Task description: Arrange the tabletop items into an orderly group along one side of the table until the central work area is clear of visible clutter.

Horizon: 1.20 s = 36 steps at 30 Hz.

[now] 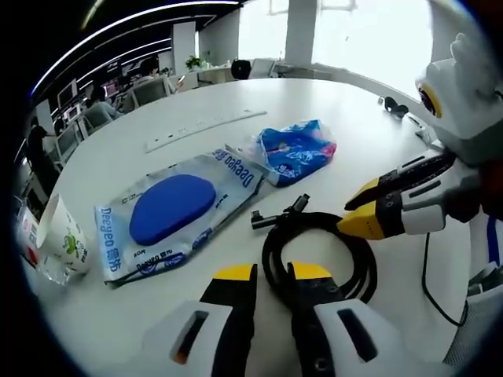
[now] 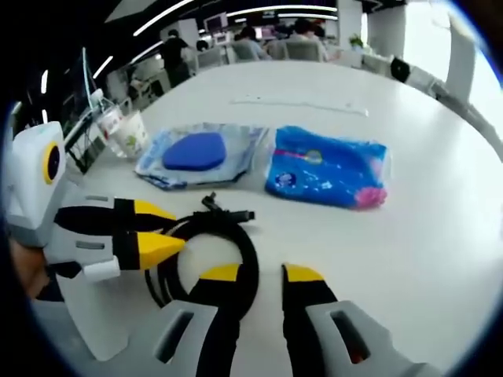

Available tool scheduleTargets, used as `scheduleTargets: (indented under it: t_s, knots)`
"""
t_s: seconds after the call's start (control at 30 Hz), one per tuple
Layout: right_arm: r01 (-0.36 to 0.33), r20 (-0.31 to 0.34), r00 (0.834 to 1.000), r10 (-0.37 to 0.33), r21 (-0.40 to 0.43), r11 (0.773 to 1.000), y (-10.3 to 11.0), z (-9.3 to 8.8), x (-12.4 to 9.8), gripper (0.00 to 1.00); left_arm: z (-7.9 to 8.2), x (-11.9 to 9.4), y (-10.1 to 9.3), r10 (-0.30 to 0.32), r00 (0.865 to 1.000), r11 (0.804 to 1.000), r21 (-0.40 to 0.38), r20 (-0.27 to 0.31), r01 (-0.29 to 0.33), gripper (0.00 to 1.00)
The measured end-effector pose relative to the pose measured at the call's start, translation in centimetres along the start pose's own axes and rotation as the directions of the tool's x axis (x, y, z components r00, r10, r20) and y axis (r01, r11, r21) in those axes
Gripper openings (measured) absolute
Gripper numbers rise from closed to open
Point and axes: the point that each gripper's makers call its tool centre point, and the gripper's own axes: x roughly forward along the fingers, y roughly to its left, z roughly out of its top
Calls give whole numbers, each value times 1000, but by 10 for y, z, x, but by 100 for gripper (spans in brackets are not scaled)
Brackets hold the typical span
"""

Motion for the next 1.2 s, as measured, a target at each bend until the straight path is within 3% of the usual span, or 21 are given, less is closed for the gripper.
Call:
scheduleTargets:
  t_s: [0.47, 0.57, 0.9, 1.2]
  knots:
    - [18, 33, 999, -18, 2, 1000, -3, 9, -10, 16, 10, -9, 6, 24, 999, 1000, 11, 41, -24, 20]
    - [25, 36, 999, -23, -53, 998, -1, 8, -13, 16, 10, -12, 7, 13, 999, 1000, 9, 47, -13, 20]
    - [26, 67, 997, -26, 6, 1000, -2, 4, -26, 20, 1, -22, 7, 8, 998, 999, -31, 57, -6, 28]
    - [32, 92, 995, -37, 57, 998, -8, -7, -39, 24, -1, -33, 4, -5, 997, 1000, -19, 77, 7, 34]
